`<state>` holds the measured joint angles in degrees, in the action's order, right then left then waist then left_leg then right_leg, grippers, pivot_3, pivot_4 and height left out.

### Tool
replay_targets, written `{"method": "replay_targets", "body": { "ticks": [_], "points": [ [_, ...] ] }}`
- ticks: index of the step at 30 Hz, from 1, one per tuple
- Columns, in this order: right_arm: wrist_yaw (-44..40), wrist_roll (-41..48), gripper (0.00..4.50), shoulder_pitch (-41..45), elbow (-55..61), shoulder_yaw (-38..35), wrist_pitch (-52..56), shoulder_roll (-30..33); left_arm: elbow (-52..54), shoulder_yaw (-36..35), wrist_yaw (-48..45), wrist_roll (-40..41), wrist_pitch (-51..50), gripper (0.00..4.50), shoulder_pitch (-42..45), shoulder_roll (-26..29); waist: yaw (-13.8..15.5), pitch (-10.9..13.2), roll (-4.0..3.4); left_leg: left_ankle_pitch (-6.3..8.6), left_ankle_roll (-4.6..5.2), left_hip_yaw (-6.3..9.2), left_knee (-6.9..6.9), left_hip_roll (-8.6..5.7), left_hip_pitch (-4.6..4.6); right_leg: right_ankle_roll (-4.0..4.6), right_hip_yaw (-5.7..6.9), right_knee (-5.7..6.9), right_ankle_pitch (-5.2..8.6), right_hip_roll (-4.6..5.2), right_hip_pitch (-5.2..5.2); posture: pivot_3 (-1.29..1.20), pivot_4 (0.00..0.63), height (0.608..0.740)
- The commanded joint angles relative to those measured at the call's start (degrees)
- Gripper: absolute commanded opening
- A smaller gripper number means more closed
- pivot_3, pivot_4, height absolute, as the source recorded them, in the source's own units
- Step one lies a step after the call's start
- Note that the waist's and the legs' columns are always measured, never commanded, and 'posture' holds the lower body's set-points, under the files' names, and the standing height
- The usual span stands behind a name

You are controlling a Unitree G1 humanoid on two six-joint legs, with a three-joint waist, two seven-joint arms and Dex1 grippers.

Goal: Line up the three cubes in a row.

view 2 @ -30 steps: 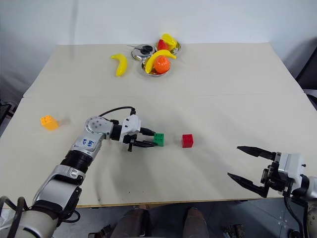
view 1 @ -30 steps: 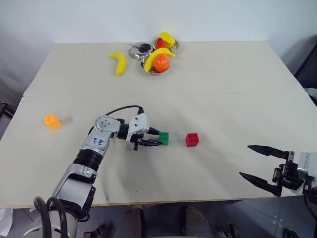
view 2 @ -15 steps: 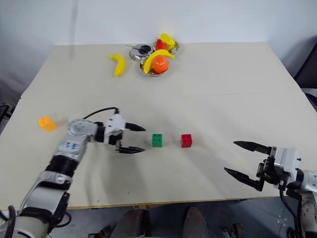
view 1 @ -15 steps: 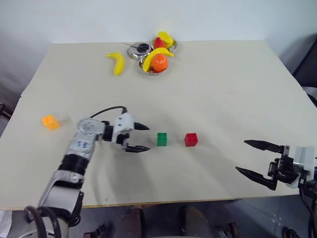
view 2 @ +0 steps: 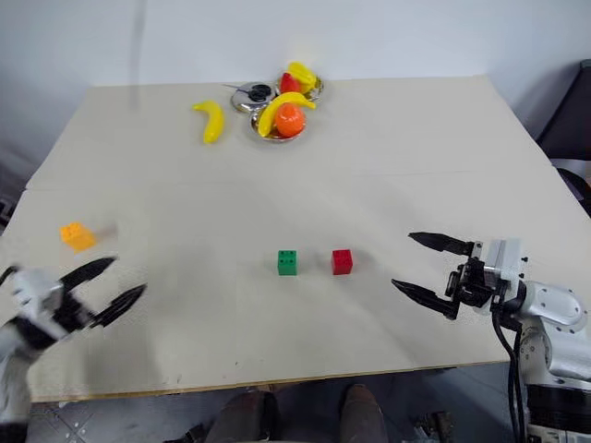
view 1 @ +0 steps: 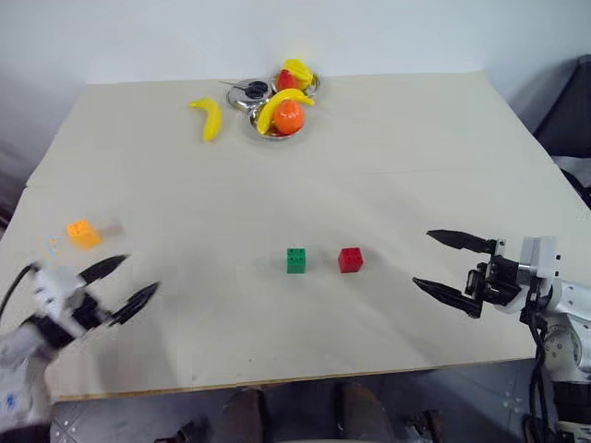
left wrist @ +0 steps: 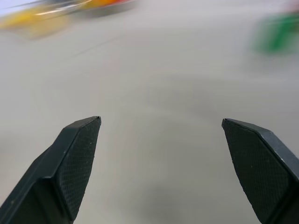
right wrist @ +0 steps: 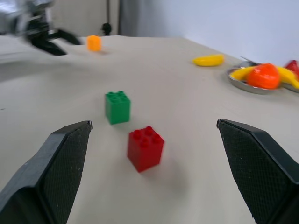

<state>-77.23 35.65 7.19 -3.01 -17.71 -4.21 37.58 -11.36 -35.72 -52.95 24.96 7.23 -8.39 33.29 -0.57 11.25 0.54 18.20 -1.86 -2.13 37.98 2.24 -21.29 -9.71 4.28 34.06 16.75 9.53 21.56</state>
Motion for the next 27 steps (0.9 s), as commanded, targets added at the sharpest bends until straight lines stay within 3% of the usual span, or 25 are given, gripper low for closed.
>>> {"method": "replay_targets", "body": {
  "ticks": [1,7,12,21,27],
  "points": [
    [-0.36,0.21,4.5,0.19,0.39,-0.64,-2.21,-0.48,1.2,-7.97,7.36,1.74,2.71,4.37,-4.39,-1.86,0.35,0.0,0.03,0.0,0.0,-0.01,0.0,0.0,0.0,0.0,0.0,0.0,0.0,0.0,0.01,0.0,0.15,0.74],
    [0.1,-0.06,4.5,0.85,-0.27,-0.31,-3.07,-0.84,-0.27,-11.85,13.07,3.54,3.55,4.37,-7.91,-5.23,1.56,-0.02,0.06,0.11,0.03,-0.02,0.16,0.0,0.02,0.01,0.0,-0.18,-0.01,0.01,-0.05,0.0,0.15,0.74],
    [-0.32,-0.5,4.5,1.16,-0.86,0.28,-3.46,-0.79,-0.64,-9.19,16.35,1.91,1.88,4.37,-5.38,-4.87,1.84,-0.02,0.06,0.11,0.01,-0.05,0.16,0.03,0.03,0.05,0.0,-0.12,0.0,0.0,0.0,0.0,0.15,0.74],
    [-0.51,-0.98,4.5,1.67,-1.64,1.75,-3.44,-0.78,9.5,-1.04,35.74,1.77,-15.19,4.37,7.06,-8.03,1.87,-0.05,0.1,0.1,0.01,-0.08,0.16,0.03,0.02,0.04,0.0,0.1,-0.01,-0.01,0.0,0.0,0.15,0.74],
    [-0.7,-0.71,4.5,1.53,-1.12,2.54,-2.61,-0.57,13.55,3.25,48.3,-2.96,-25.79,4.37,14.27,-8.09,1.5,-0.07,0.13,0.09,-0.02,-0.1,0.15,0.03,0.03,0.04,0.0,0.07,-0.02,-0.02,0.0,0.0,0.15,0.74]
  ]
}}
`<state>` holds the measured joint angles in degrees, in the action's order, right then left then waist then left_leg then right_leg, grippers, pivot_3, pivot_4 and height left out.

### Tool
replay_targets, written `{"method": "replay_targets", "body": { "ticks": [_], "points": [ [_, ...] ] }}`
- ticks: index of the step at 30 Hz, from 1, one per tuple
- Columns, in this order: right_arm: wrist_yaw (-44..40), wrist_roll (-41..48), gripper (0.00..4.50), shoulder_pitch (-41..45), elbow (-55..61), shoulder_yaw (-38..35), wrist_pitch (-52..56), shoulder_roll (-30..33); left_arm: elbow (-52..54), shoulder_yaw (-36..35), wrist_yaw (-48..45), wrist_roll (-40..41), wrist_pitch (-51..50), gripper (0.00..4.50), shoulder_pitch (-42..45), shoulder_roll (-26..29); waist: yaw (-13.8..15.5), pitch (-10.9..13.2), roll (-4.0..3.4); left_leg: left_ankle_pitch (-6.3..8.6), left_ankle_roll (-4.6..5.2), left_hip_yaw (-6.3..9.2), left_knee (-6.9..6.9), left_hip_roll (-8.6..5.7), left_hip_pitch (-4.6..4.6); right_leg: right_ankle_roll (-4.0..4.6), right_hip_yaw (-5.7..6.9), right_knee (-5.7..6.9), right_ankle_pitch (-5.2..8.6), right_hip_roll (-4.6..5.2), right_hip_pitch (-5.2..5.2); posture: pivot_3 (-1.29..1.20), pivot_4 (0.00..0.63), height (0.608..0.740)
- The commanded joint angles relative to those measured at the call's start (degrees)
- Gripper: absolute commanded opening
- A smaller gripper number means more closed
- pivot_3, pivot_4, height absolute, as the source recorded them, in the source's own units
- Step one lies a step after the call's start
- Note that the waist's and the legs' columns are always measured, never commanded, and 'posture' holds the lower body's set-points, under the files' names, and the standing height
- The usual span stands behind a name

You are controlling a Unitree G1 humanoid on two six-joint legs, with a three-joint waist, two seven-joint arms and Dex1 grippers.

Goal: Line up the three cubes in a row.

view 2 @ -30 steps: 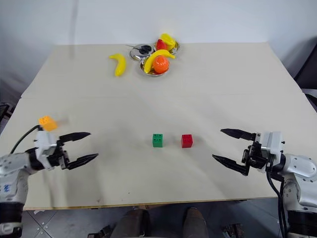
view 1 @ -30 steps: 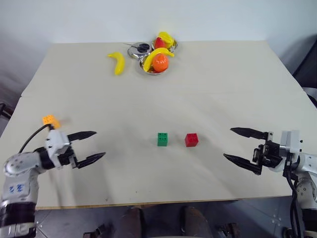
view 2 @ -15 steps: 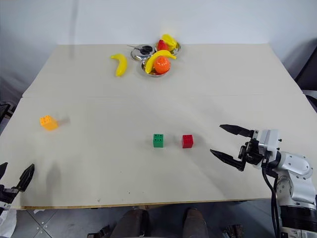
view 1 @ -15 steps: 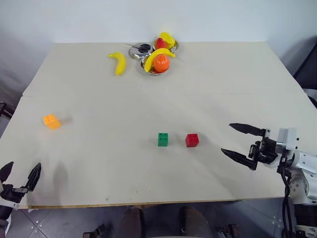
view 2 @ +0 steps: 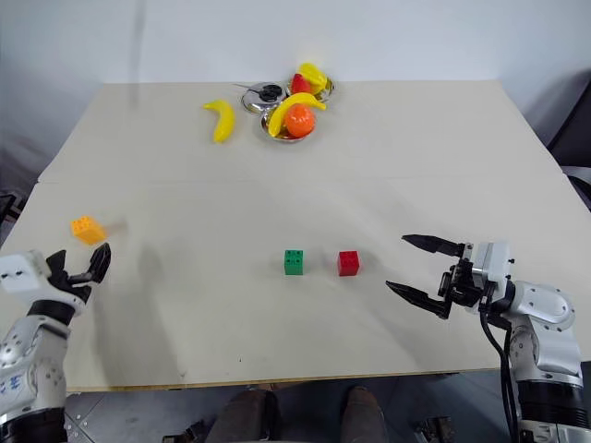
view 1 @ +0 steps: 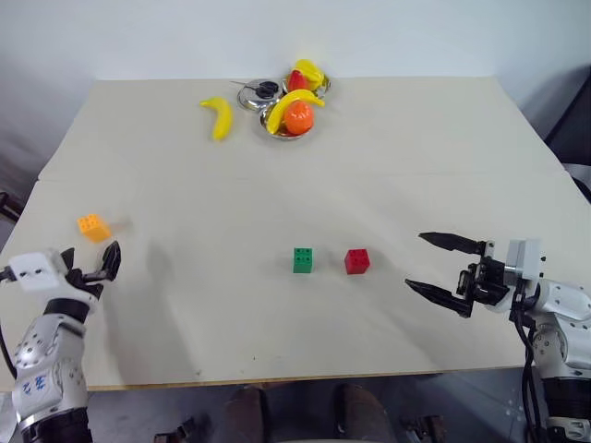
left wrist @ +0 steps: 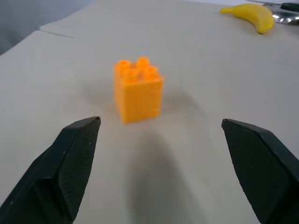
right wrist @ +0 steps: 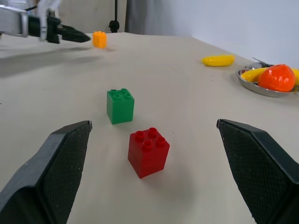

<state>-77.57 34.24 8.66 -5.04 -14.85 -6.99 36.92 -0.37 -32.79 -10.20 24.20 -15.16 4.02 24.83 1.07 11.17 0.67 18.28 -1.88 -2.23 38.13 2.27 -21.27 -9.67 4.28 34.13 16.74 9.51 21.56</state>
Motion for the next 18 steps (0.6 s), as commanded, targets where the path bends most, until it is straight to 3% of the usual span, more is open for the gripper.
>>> {"method": "replay_targets", "body": {
  "ticks": [1,7,18],
  "points": [
    [-0.36,0.72,4.5,0.07,0.9,-0.31,0.19,0.12,2.67,0.34,6.9,-1.98,-4.46,4.37,3.07,-0.03,-0.18,0.0,0.0,0.0,0.0,-0.01,0.0,0.0,0.0,0.0,0.0,0.0,0.0,0.0,0.0,0.0,0.15,0.74],
    [-0.29,1.01,4.5,-0.88,2.03,-0.71,0.89,0.52,-2.23,0.22,17.5,-6.52,-6.89,4.37,10.89,-0.72,0.15,-0.01,0.01,-0.01,-0.02,-0.01,0.01,0.0,-0.01,0.0,0.0,-0.04,0.0,-0.02,0.0,0.0,0.15,0.74],
    [1.53,1.15,4.5,-2.31,3.89,-0.52,0.75,-0.33,-15.82,3.62,13.55,-7.93,-2.94,4.37,19.76,1.72,0.31,-0.01,0.03,-0.01,-0.02,-0.03,-0.02,0.0,-0.03,-0.01,0.0,-0.11,0.0,-0.04,0.01,0.0,0.15,0.74]
  ]
}}
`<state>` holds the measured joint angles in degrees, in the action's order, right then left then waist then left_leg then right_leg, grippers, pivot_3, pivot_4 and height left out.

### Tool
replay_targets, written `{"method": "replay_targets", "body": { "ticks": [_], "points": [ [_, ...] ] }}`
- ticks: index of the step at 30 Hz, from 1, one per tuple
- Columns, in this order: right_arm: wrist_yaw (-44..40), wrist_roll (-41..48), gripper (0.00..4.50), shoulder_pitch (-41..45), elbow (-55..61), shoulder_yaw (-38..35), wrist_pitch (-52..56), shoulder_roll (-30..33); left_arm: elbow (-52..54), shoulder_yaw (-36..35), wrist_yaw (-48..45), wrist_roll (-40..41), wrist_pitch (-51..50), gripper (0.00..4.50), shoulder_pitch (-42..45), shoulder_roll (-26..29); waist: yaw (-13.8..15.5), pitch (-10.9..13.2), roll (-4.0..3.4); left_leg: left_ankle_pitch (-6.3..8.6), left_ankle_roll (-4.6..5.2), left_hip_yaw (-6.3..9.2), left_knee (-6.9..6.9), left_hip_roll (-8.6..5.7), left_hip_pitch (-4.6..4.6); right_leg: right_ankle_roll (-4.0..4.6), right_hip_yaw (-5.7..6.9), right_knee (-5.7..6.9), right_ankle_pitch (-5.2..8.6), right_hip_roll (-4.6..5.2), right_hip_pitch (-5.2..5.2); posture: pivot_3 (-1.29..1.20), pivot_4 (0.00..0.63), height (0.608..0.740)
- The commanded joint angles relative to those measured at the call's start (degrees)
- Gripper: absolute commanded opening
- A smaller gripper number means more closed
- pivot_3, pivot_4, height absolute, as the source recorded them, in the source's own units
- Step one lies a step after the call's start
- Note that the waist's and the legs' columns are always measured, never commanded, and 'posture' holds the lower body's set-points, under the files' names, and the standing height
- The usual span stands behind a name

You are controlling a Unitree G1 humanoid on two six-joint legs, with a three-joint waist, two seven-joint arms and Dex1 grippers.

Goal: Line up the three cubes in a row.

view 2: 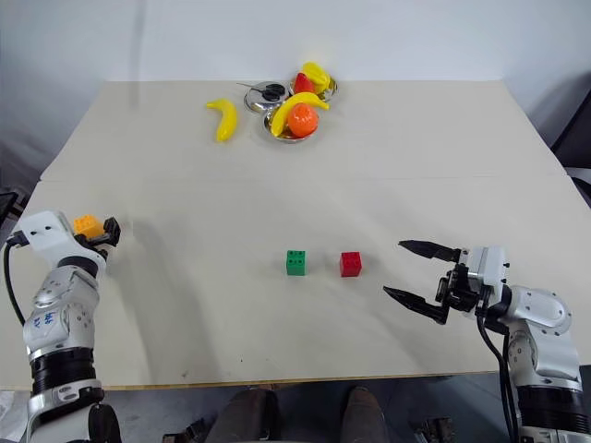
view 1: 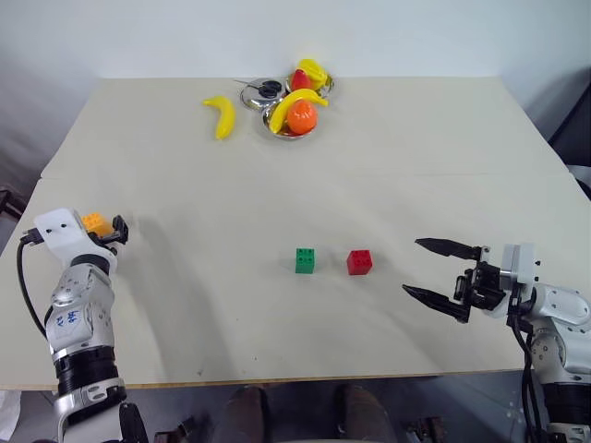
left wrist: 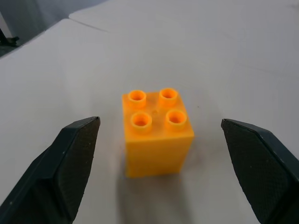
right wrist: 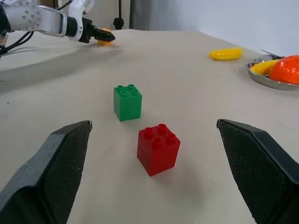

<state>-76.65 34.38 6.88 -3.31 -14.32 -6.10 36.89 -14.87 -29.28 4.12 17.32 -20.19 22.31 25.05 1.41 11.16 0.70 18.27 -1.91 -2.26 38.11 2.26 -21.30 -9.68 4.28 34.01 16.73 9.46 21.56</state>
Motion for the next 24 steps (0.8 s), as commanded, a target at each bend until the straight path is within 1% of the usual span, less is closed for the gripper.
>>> {"method": "replay_targets", "body": {
  "ticks": [1,4,6,8,9,11,12,14,15,16,17,19,20,22,24],
  "points": [
    [0.74,1.01,4.5,-0.66,2.31,-1.02,-0.14,-0.36,-1.67,0.17,-0.65,-1.22,2.21,4.37,1.66,1.61,-0.03,0.0,0.0,0.0,0.0,0.0,-0.01,0.0,0.0,0.0,0.0,-0.01,0.0,0.0,0.0,0.0,0.15,0.74],
    [1.19,0.99,4.5,-1.22,2.68,-1.12,-0.28,-0.65,-1.73,-0.17,-0.13,-1.2,2.2,3.85,1.69,1.33,-0.08,0.0,0.0,0.0,0.0,-0.01,-0.04,0.0,0.0,0.0,0.0,-0.03,0.0,0.0,0.0,0.0,0.15,0.74],
    [1.45,0.95,4.5,-1.67,2.89,-1.21,-0.42,-0.82,-1.21,-0.23,-0.25,-1.02,1.88,3.21,1.31,1.1,-0.13,0.0,0.0,0.0,0.0,-0.01,-0.05,0.0,0.0,0.0,0.0,-0.04,0.0,0.0,0.0,0.0,0.15,0.74],
    [1.65,0.81,4.5,-2.28,3.11,-1.28,-0.73,-0.99,-0.25,0.01,-0.49,-0.98,1.15,2.73,0.61,1.0,-0.09,0.0,0.0,0.0,0.0,-0.01,-0.04,0.0,0.0,0.0,0.0,-0.03,0.0,0.0,0.0,0.0,0.15,0.74],
    [1.75,0.81,4.5,-2.56,3.21,-1.4,-0.91,-1.04,0.28,0.01,-0.51,-0.88,0.93,2.38,0.37,0.89,-0.09,0.0,0.0,0.0,0.0,-0.01,-0.04,0.0,0.0,0.0,0.0,-0.03,0.0,0.0,0.0,0.0,0.15,0.74],
    [2.01,0.79,4.5,-2.94,3.34,-1.68,-1.19,-1.02,0.67,0.27,-1.83,-0.49,0.9,1.74,0.19,1.22,-0.08,0.0,0.0,0.0,0.0,-0.01,-0.04,0.0,0.0,0.0,0.0,-0.03,0.0,0.0,0.0,0.0,0.15,0.74],
    [2.13,0.8,4.5,-3.18,3.46,-1.91,-1.29,-0.91,0.5,-0.6,-3.71,1.2,2.74,1.5,0.76,0.96,-0.08,0.0,0.0,0.0,0.0,-0.01,-0.04,0.0,0.0,0.0,0.0,-0.03,0.0,0.0,0.0,0.0,0.15,0.74],
    [2.41,1.02,4.5,-3.95,3.82,-2.88,-1.43,-0.32,0.49,-1.83,-14.37,7.95,5.39,1.53,2.61,0.94,0.01,0.0,0.01,0.0,0.0,-0.01,-0.03,0.0,-0.01,0.0,0.0,-0.03,0.0,0.0,0.0,0.0,0.15,0.74],
    [2.46,1.21,4.5,-4.43,3.97,-3.56,-1.36,0.16,0.93,-0.6,-22.42,10.38,6.7,1.53,2.77,1.92,0.11,0.0,0.02,0.0,0.0,-0.01,-0.02,0.0,-0.01,0.0,0.0,-0.02,0.0,0.0,0.0,0.0,0.15,0.74],
    [2.51,1.35,4.5,-4.87,4.26,-4.11,-1.2,0.58,1.29,1.46,-29.33,11.18,7.09,1.53,2.27,3.58,0.19,0.0,0.02,0.0,0.0,-0.01,-0.01,0.0,-0.03,0.0,0.0,-0.03,0.0,0.0,0.0,0.0,0.15,0.74],
    [2.47,1.5,4.5,-5.35,4.54,-4.76,-0.97,1.03,1.31,3.92,-36.36,11.0,8.13,1.53,1.43,5.55,0.18,0.0,0.02,0.0,0.0,-0.01,0.01,0.0,-0.04,0.0,0.0,-0.03,0.0,0.0,0.0,0.0,0.15,0.74],
    [1.65,2.09,4.5,-7.33,5.3,-6.91,-0.28,2.72,0.75,10.6,-54.41,9.12,14.7,1.53,-0.52,10.66,0.02,0.0,0.01,0.0,-0.01,-0.04,-0.02,-0.01,-0.03,0.0,0.0,-0.06,0.0,0.0,0.01,0.0,0.15,0.74],
    [1.24,2.52,4.5,-8.36,5.55,-8.03,0.04,3.59,0.16,12.49,-61.28,9.69,16.34,1.53,-0.39,12.26,-0.03,-0.01,0.0,0.01,-0.02,-0.09,-0.08,0.0,-0.02,0.0,0.0,-0.11,0.0,-0.02,0.03,0.0,0.15,0.74],
    [0.54,3.22,4.5,-11.18,6.37,-10.73,0.92,5.6,-2.8,18.08,-73.12,8.99,18.43,1.53,3.28,14.67,0.1,-0.02,-0.08,0.03,-0.02,-0.16,-0.14,0.0,0.0,0.0,0.0,-0.16,0.0,-0.02,0.03,0.0,0.15,0.74],
    [0.29,3.65,4.5,-13.28,7.02,-12.62,1.5,6.78,-6.09,23.11,-80.83,6.7,21.61,1.53,6.84,15.08,0.22,-0.02,-0.08,0.03,-0.02,-0.16,-0.15,0.0,-0.01,0.01,0.0,-0.18,0.0,-0.03,0.04,0.0,0.15,0.74]
  ]
}}
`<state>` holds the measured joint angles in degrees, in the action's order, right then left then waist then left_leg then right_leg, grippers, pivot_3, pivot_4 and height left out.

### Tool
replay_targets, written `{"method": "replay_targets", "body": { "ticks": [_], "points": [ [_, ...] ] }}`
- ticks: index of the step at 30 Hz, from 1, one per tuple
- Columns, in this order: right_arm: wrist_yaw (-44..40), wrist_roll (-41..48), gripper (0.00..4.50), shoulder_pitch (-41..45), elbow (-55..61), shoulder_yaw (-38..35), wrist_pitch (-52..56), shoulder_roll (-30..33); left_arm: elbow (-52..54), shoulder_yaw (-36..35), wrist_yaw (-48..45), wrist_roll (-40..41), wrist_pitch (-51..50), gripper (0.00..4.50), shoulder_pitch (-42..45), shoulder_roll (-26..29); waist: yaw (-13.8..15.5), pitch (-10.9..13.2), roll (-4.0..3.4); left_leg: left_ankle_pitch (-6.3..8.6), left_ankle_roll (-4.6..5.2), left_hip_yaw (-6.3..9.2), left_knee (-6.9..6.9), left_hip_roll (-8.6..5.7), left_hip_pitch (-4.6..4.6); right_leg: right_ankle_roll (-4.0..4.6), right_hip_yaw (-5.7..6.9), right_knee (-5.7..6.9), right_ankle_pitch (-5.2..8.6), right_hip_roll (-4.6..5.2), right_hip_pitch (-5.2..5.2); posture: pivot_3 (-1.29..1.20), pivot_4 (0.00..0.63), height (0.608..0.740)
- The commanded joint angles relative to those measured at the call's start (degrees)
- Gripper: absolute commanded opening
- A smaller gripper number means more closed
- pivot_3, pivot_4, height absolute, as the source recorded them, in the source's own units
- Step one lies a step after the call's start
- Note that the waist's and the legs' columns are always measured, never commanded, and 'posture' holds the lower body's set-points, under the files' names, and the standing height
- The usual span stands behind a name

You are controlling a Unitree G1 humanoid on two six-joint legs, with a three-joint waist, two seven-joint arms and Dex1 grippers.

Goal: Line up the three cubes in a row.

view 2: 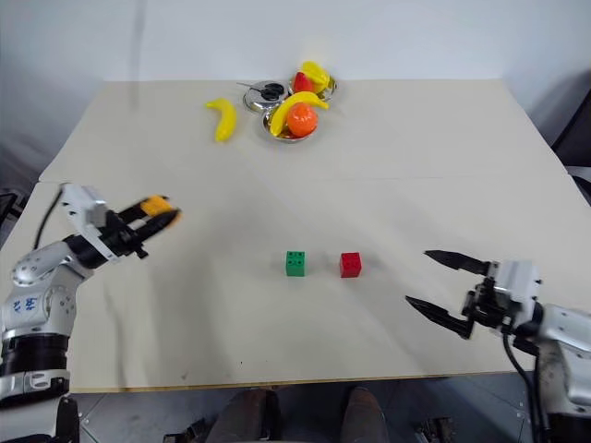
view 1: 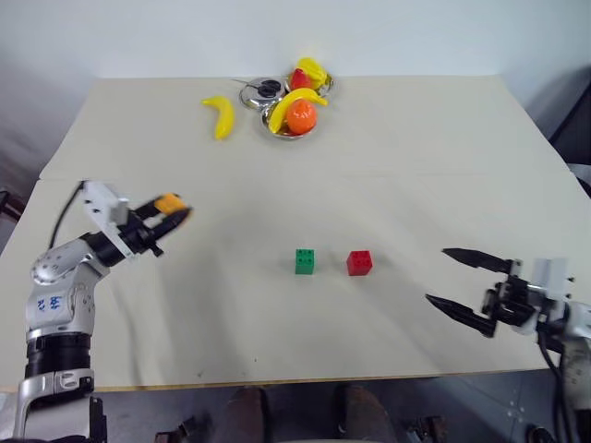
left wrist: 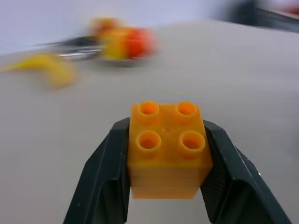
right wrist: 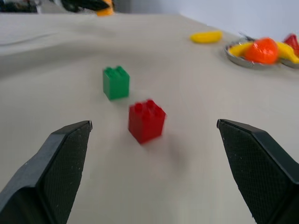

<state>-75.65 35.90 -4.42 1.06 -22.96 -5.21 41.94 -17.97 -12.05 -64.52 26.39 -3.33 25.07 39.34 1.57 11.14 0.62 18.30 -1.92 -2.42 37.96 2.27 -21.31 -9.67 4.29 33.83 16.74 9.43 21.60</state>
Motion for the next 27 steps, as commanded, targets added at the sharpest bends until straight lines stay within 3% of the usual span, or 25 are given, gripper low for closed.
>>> {"method": "replay_targets", "body": {
  "ticks": [1,13,27],
  "points": [
    [-0.48,2.24,4.5,-2.81,3.28,-4.65,0.94,2.0,-4.75,7.95,-14.82,-3.42,5.86,1.53,5.66,0.31,0.06,0.0,0.01,0.0,0.01,0.0,0.05,0.0,0.0,0.0,0.0,0.02,0.0,0.0,-0.01,0.0,0.15,0.74],
    [3.56,4.74,4.5,-12.42,13.91,-10.19,5.57,1.64,-24.35,16.15,-25.11,-11.11,19.81,1.53,14.56,-5.75,-0.07,0.04,0.08,0.04,0.08,-0.04,0.15,0.02,-0.04,-0.06,0.0,0.04,-0.03,0.0,0.01,0.0,0.15,0.74],
    [4.65,4.43,4.5,-11.44,15.15,-8.8,6.63,1.11,-34.9,17.5,-25.21,-13.91,25.31,1.53,21.21,-10.38,-0.07,0.04,0.08,0.06,0.12,-0.03,0.17,0.02,-0.04,-0.08,0.0,0.04,-0.04,0.0,-0.01,0.0,0.15,0.74]
  ]
}}
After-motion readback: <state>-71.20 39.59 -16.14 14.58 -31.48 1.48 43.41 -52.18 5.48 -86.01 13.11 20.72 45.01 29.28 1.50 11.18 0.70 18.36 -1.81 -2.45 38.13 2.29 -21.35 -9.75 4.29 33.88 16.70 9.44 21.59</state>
